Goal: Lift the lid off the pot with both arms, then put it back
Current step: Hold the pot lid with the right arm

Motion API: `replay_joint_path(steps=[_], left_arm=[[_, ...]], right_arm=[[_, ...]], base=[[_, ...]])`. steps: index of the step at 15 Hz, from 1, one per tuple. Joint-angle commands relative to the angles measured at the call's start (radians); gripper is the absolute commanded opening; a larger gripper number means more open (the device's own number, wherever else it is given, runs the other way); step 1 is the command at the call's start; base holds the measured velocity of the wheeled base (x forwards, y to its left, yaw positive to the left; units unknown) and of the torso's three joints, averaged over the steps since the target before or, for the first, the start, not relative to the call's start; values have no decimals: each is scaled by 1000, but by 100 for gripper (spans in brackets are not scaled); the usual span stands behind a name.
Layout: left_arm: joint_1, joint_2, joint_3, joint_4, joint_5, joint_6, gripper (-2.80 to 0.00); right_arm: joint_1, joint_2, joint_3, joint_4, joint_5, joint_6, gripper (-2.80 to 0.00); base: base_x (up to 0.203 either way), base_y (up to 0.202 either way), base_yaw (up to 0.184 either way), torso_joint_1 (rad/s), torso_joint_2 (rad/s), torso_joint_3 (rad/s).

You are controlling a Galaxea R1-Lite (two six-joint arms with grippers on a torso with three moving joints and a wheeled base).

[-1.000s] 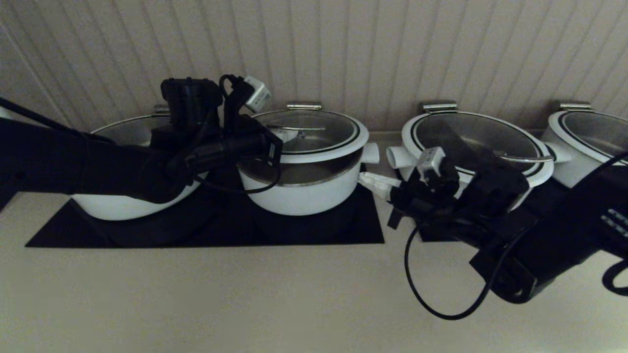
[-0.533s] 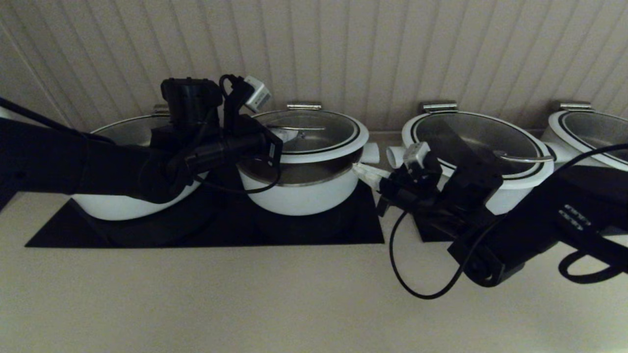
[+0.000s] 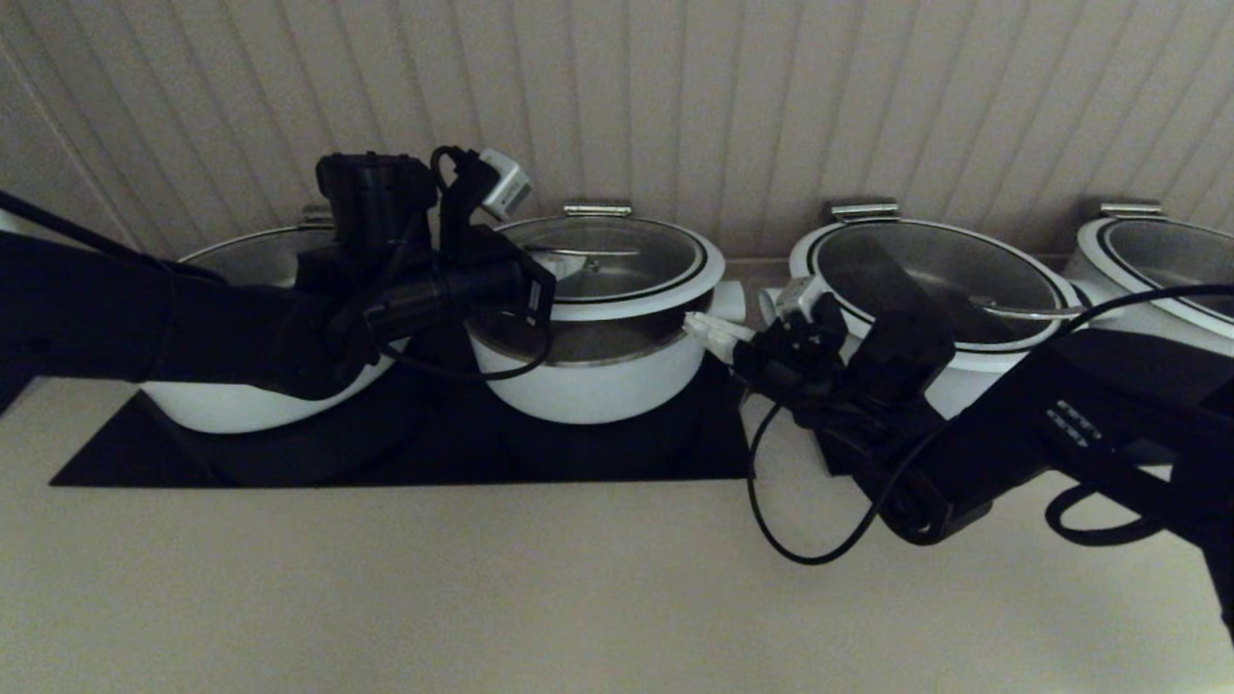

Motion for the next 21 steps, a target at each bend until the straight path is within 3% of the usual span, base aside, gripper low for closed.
replay_joint_path(steps=[1,5,17,21], left_arm=[[0,-6,2,-4,-2,0,-280],[0,-11,5,-5,-2,0,-280],[0,-29,10,-5,-2,1,-280],[14,-52,51,-4,-4,6,-280]], right_arm=[[-2,24,-46,2,-4,-2,-280],[-3,50,-114,49,-53,-3,-280],[-5,114,-407,224,-58,-4,-280],[-5,113,-408,223,-58,-5,-280]], base=[[0,0,0,0,0,0],[0,0,0,0,0,0],[0,0,0,0,0,0],[0,0,0,0,0,0]])
